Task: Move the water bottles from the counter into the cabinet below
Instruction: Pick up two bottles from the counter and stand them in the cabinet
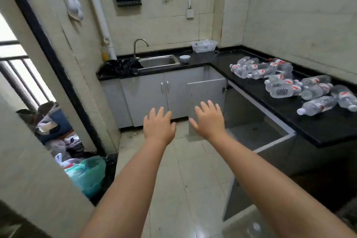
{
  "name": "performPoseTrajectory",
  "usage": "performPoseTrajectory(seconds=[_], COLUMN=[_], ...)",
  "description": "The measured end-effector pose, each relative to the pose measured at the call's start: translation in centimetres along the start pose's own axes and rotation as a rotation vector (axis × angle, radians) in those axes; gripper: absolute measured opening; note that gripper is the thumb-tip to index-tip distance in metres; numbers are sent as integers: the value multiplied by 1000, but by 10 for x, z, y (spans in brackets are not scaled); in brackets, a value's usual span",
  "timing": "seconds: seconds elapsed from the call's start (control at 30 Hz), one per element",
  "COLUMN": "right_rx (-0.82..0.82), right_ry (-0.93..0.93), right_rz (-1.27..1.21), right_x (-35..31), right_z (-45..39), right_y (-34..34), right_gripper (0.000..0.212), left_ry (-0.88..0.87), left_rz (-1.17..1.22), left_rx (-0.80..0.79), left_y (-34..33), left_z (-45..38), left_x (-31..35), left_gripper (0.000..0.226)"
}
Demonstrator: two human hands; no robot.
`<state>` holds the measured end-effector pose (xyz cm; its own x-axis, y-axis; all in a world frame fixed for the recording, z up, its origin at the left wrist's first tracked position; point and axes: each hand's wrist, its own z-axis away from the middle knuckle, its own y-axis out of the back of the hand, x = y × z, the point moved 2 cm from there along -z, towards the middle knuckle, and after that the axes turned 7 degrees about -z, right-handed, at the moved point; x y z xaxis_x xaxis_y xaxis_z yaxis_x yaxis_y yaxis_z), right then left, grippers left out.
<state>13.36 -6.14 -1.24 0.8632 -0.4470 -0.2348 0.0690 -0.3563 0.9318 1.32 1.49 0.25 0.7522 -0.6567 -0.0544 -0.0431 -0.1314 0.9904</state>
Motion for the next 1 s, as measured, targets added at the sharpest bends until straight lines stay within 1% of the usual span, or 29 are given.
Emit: performPoseTrajectory(seconds=[0.1, 0.13, 0.2, 0.33, 0.47, 0.53, 0.63, 0.67, 0.73, 0.87, 1.0], right_rx=[-27, -51, -45, -25, 10, 71, 95, 71, 147, 192, 235], right_ry=[-28, -35, -52, -89, -160, -188, -311, -380, -500, -756, -981], right_rz=[-44, -50, -57, -5, -7, -7, 36, 16, 22, 96, 148], right_x=[26, 35, 52, 87, 121, 138, 173, 186, 212, 270, 325], right_z=[-58, -78, -125, -206, -274, -307, -348, -357, -368, -362, -336], right_y=[-29, -35, -42, -49, -69, -79, -88, -88, -83, -75, -70], right_gripper=[54, 53, 52, 51, 49, 46, 43, 41, 40, 44, 40], left_ry=[8, 8, -18, -64, -95, -127, -216, -262, -369, -567, -776], left_rz=[-8, -18, -30, -75, -53, -49, -17, -8, -10, 39, 97], left_rx=[-19, -47, -55, -70, -89, -82, -51, -43, -37, -22, -38], left_y=[-23, -26, -25, -29, -50, -59, -65, -66, -66, -75, -93], left_z=[-66, -90, -139, -226, -305, -350, -419, -442, -484, -546, -574], left_x=[3, 3, 7, 12, 14, 19, 33, 41, 63, 124, 203], left_gripper=[49, 49, 50, 50, 50, 49, 49, 49, 48, 48, 48])
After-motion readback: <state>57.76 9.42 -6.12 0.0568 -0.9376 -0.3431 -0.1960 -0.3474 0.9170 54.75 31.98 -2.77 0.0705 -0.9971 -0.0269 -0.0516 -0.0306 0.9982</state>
